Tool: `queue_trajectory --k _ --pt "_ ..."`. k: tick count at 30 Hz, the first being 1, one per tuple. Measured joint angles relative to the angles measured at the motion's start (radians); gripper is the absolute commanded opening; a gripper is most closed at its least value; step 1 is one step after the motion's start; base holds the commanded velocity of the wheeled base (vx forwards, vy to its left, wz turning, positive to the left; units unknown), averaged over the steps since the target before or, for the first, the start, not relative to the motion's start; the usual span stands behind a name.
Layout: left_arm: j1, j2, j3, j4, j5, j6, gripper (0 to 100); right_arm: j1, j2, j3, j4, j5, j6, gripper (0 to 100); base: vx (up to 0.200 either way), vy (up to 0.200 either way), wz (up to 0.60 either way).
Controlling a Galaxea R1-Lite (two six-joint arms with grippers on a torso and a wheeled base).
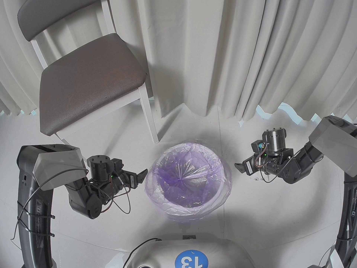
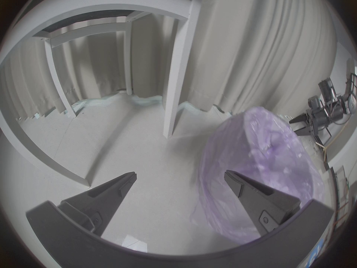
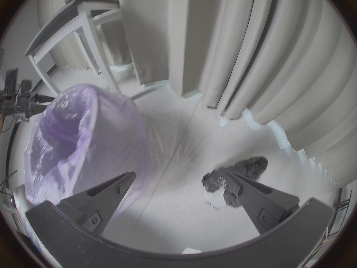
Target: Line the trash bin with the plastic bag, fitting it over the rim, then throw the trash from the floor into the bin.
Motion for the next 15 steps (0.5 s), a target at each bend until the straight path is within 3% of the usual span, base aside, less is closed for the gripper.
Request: queue_trajectory --k 5,15 --pt "-0.004 -0.006 0.058 -0.028 -0.03 0.039 100 0.022 -0.056 0.143 -0.044 0.019 0.0 100 0.0 0.0 0.0" --pt "-0.048 0.046 0.099 -0.109 -0.043 0.068 100 0.116 -0.036 0.346 -0.406 0.042 0.01 100 0.0 0.0 0.0"
